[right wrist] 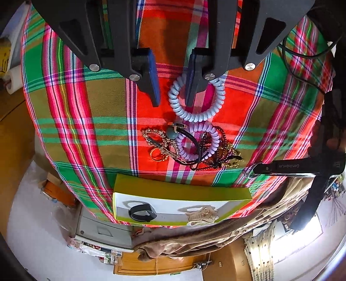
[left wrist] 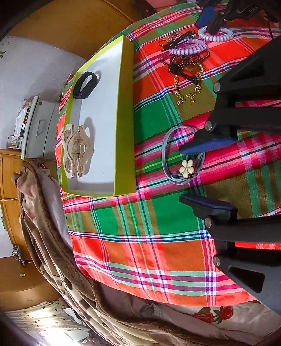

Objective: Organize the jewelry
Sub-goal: 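Grasp the grey flower-charm hair ties with the left tool while the right tool grasps the white coil tie, then carry both hair ties into the yellow box and open both tools, then move both tools back over the remaining jewelry pile, then grasp a gold chain with the right tool while the left tool grasps the black cord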

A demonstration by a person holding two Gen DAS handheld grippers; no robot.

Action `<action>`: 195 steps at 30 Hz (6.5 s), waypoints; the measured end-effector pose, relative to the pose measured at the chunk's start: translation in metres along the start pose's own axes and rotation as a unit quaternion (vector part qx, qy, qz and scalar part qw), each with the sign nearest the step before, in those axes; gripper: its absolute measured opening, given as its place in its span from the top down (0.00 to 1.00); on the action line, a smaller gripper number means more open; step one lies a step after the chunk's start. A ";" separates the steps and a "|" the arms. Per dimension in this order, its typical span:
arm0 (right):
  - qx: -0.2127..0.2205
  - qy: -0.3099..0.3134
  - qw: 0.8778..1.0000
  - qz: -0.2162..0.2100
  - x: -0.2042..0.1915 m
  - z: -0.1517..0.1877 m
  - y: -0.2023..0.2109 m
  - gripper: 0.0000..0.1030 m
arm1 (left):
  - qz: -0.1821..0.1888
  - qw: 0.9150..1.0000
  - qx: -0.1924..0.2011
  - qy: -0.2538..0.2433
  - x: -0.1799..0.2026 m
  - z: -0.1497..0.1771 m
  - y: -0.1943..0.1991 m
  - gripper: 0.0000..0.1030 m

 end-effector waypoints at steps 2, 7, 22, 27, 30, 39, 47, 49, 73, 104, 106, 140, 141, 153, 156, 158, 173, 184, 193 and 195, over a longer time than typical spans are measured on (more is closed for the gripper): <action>0.002 -0.002 1.000 0.001 0.001 0.001 0.001 0.85 | 0.002 1.000 0.002 -0.001 0.000 0.001 0.001 0.76; 0.007 -0.006 1.000 0.004 0.003 0.002 0.003 0.89 | 0.008 1.000 0.005 0.006 -0.003 0.004 0.003 0.83; 0.038 -0.029 0.999 0.003 0.013 0.004 0.017 0.90 | 0.022 0.999 0.008 0.023 -0.008 0.015 0.012 0.83; 0.056 -0.037 0.998 0.005 0.017 0.000 0.028 0.90 | 0.027 0.999 0.016 0.027 -0.011 0.016 0.020 0.83; 0.065 -0.039 0.997 0.006 0.018 -0.003 0.033 0.90 | 0.026 0.999 0.023 0.029 -0.013 0.017 0.027 0.83; 0.096 -0.046 0.994 0.019 0.027 -0.026 0.046 0.90 | 0.034 0.997 0.058 0.036 -0.021 0.001 0.051 0.83; 0.104 -0.036 0.994 0.022 0.036 -0.063 0.045 0.90 | 0.052 0.994 0.086 0.040 -0.021 -0.028 0.064 0.83; 0.105 -0.032 0.994 0.024 0.038 -0.075 0.041 0.90 | 0.058 0.994 0.089 0.040 -0.019 -0.036 0.064 0.83; 0.020 0.000 1.000 -0.004 0.060 -0.209 -0.085 0.90 | 0.085 0.995 0.043 0.030 0.017 -0.096 -0.007 0.83; -0.031 0.081 0.996 0.038 0.047 -0.224 -0.139 0.88 | 0.067 0.997 0.002 0.031 0.025 -0.095 -0.044 0.76; -0.026 0.080 0.996 0.038 0.047 -0.224 -0.136 0.86 | 0.066 0.997 0.000 0.032 0.024 -0.094 -0.044 0.70; 0.051 0.044 0.994 -0.086 0.049 -0.087 0.005 0.62 | 0.140 0.989 0.024 0.052 0.010 -0.021 0.033 0.61; 0.047 0.045 0.993 -0.098 0.049 -0.081 0.005 0.62 | 0.137 0.989 0.020 0.055 0.009 -0.018 0.032 0.61; 0.000 0.074 0.989 -0.126 0.037 -0.053 -0.018 0.62 | 0.136 0.989 0.013 0.052 0.018 -0.003 0.037 0.61; -0.008 0.077 0.989 -0.126 0.036 -0.054 -0.025 0.62 | 0.137 0.989 0.010 0.051 0.021 -0.001 0.037 0.61; -0.012 0.083 0.989 -0.125 0.035 -0.054 -0.027 0.62 | 0.136 0.989 0.011 0.049 0.023 0.000 0.039 0.61; 0.003 0.084 0.991 -0.105 0.032 -0.050 -0.023 0.82 | 0.146 0.989 0.012 0.022 0.044 0.001 0.049 0.60; 0.059 0.050 0.992 -0.103 0.042 -0.050 0.006 0.82 | 0.186 0.982 0.009 -0.007 0.075 0.000 0.059 0.60; 0.083 0.025 0.992 -0.097 0.055 -0.043 0.020 0.82 | 0.197 0.979 -0.019 -0.046 0.121 0.000 0.057 0.60; 0.086 0.023 0.991 -0.098 0.056 -0.043 0.021 0.82 | 0.200 0.978 -0.027 -0.045 0.124 0.002 0.055 0.61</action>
Point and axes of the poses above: each gripper's, at about its wrist camera, not at the fingertips, and y roughly against the way its jaws point, x to its right, z to its underside, the point moved 1 cm from there along -y, roughly the way its jaws point, and after that the axes turned 13 degrees about -z, right-handed, at the moved point
